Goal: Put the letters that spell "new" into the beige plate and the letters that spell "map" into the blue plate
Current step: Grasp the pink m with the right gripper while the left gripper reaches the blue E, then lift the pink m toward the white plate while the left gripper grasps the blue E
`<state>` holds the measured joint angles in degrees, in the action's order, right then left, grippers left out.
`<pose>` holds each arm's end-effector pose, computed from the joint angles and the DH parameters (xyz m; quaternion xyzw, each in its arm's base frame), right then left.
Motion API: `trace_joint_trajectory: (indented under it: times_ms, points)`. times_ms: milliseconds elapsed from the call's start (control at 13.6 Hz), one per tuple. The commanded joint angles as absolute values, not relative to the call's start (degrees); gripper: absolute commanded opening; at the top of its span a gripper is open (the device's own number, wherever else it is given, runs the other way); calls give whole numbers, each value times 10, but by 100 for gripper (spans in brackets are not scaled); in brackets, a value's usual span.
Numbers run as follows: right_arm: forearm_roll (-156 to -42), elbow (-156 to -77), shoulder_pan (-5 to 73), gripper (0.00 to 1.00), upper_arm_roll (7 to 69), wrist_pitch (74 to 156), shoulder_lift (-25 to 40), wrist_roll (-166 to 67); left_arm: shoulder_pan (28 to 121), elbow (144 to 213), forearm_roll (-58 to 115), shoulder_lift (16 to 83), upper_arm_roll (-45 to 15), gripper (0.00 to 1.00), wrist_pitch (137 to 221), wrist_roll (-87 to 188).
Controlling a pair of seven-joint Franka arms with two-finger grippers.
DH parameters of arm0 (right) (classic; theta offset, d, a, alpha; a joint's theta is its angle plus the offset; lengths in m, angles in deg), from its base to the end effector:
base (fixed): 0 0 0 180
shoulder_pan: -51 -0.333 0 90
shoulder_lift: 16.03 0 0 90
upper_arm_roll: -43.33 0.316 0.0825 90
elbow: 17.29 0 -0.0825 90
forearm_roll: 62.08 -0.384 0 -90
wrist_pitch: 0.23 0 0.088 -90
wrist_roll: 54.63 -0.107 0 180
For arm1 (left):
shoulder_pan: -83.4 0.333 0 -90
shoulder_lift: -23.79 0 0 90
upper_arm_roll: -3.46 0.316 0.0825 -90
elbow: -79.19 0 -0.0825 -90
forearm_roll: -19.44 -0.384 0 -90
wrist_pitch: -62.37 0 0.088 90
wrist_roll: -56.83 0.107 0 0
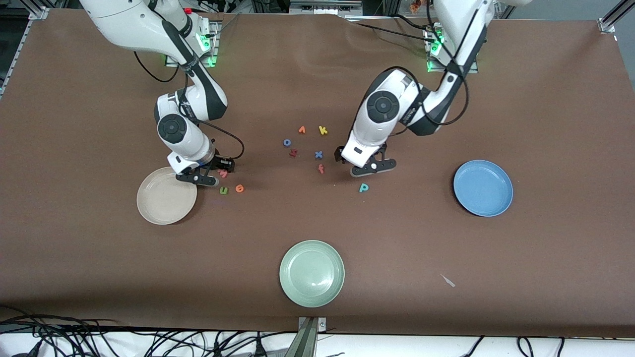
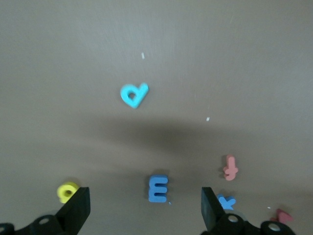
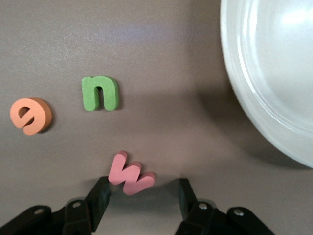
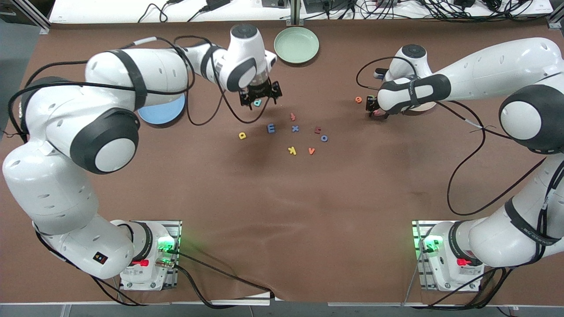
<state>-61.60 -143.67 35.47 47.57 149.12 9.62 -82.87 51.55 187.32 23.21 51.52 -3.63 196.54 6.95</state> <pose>0.5145 0.1864 0.1714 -0.9969 0.0734 0.0265 0.0036 0.4933 -0.3947 0.2489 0.9907 0.1249 -0.0461 0.0278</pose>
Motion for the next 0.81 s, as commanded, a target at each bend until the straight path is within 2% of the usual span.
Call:
trace_joint_trajectory:
  times_ms: [0, 220, 734]
  points:
    - [-603, -1435, 352, 67, 474, 1503, 104, -838, 496, 1876, 239, 540, -28, 100, 1991, 57]
    - [-603, -1429, 352, 67, 474, 1502, 104, -838, 484, 1876, 238, 566, -29, 95, 2000, 66]
    - [-602, -1423, 352, 67, 474, 1502, 105, -838, 467, 1868, 238, 594, -29, 69, 2008, 66]
